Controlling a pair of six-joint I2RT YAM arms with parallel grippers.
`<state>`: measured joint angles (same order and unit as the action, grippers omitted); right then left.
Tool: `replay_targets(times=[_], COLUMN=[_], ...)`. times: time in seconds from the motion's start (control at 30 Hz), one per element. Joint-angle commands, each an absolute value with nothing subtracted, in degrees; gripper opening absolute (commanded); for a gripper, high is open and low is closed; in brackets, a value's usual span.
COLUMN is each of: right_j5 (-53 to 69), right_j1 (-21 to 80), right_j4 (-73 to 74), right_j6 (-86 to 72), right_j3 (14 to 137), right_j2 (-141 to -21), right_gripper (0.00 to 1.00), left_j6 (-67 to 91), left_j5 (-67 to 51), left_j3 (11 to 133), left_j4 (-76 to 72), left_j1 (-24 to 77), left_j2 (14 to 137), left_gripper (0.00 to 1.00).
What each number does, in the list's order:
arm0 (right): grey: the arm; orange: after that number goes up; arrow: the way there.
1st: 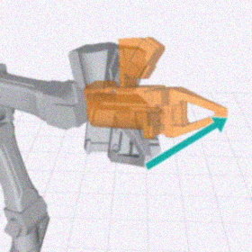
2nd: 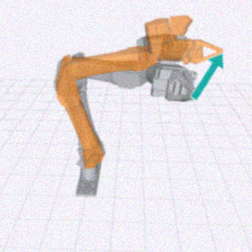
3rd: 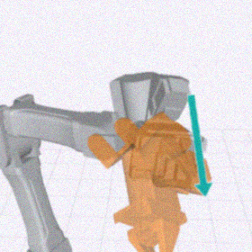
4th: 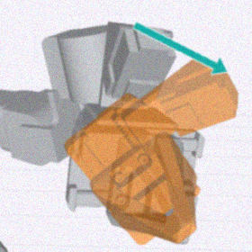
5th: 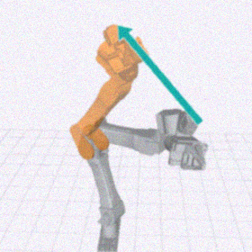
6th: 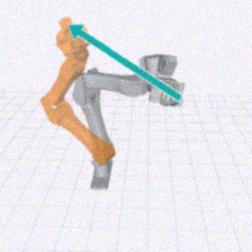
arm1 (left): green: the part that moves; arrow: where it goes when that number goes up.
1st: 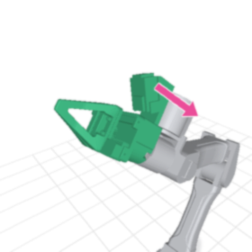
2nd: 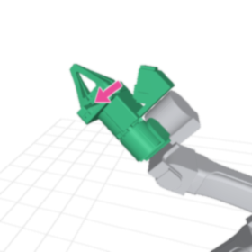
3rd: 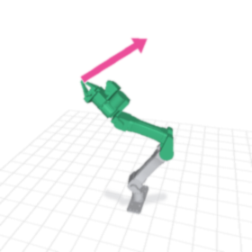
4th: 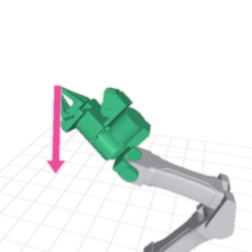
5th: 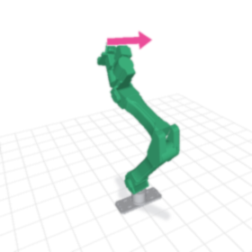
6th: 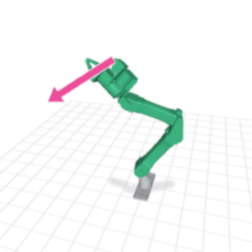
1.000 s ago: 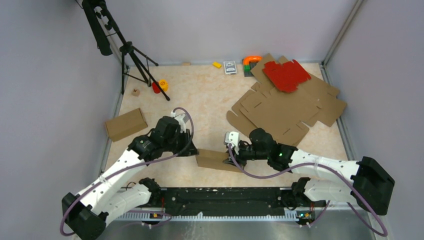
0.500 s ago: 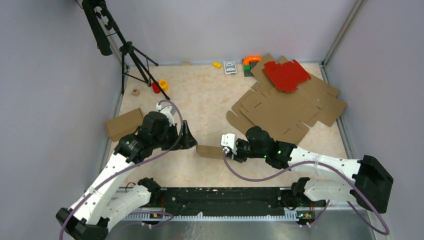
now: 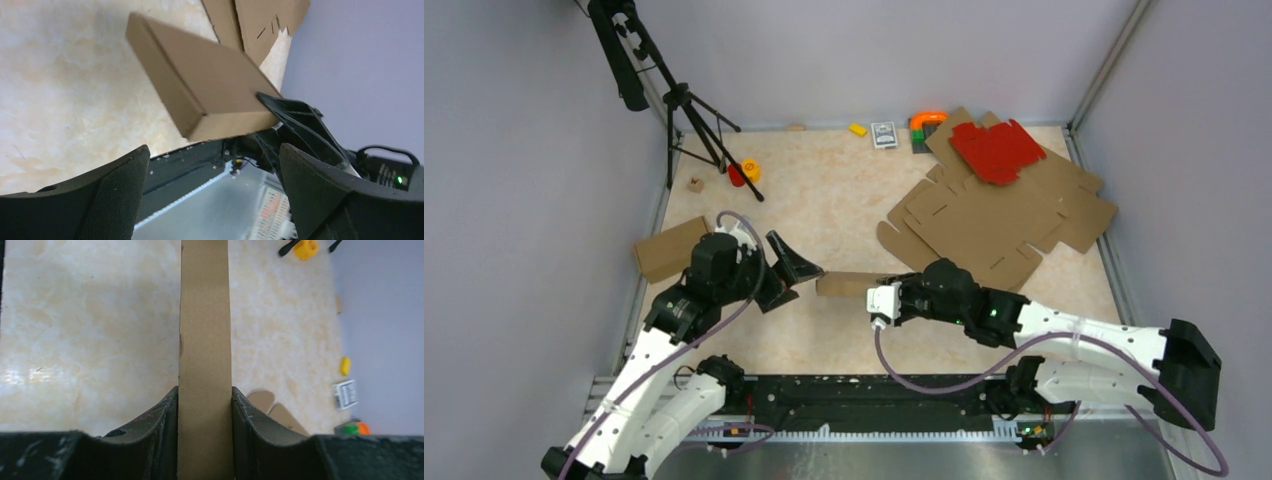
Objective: Fold the paper box
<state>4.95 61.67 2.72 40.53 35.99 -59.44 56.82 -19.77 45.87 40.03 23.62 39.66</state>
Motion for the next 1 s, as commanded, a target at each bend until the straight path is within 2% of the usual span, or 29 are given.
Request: replay_targets(times=[0.0,0.17,0.4,0.53,0.6,0.7,0.83,0.9,0.97], right_j5=[-1.5,-3.5,-5.5,-5.2,-5.3,-5.2,-5.3,-5.4,-5.7], right_j1=[64.4,66.0,68.8,69.3,69.4,69.6,69.8,69.8,69.8], right_j4=[-4.9,-5.1,-9.4,-11.4,-12.6,-13.8,-13.7,-13.9,-14.3], right_j6=[48.5,54.4,60.8,63.7,64.9,66.2,67.9,68.4,68.9], right_j3=[35.8,36.0,34.8,34.8,34.8,35.2,36.4,36.6,36.6], right_j2=[-55.4,-53.8,-51.1,-50.2,-50.2,-50.7,-52.5,-53.3,-53.9], right_gripper=[0.15,0.15,0.14,0.14,0.14,0.14,0.16,0.19,0.27], left_j6=[71.5,79.7,99.9,103.2,102.5,102.2,102.6,102.2,102.3], left_j5=[-24.6,-21.9,-21.6,-23.3,-24.2,-26.8,-30.7,-30.9,-30.6], left_j3=[41.0,38.5,34.3,34.1,35.2,35.5,35.3,35.5,35.4], left_j4=[31.3,28.5,19.4,16.8,17.8,16.9,14.6,14.9,14.8], left_j1=[22.7,20.5,18.9,18.9,18.9,18.9,19.0,19.0,18.9], left_j2=[38.9,35.9,32.8,33.4,34.5,36.2,38.1,38.3,37.8], left_gripper=[0.99,0.99,0.99,0.97,0.88,0.81,0.66,0.59,0.48])
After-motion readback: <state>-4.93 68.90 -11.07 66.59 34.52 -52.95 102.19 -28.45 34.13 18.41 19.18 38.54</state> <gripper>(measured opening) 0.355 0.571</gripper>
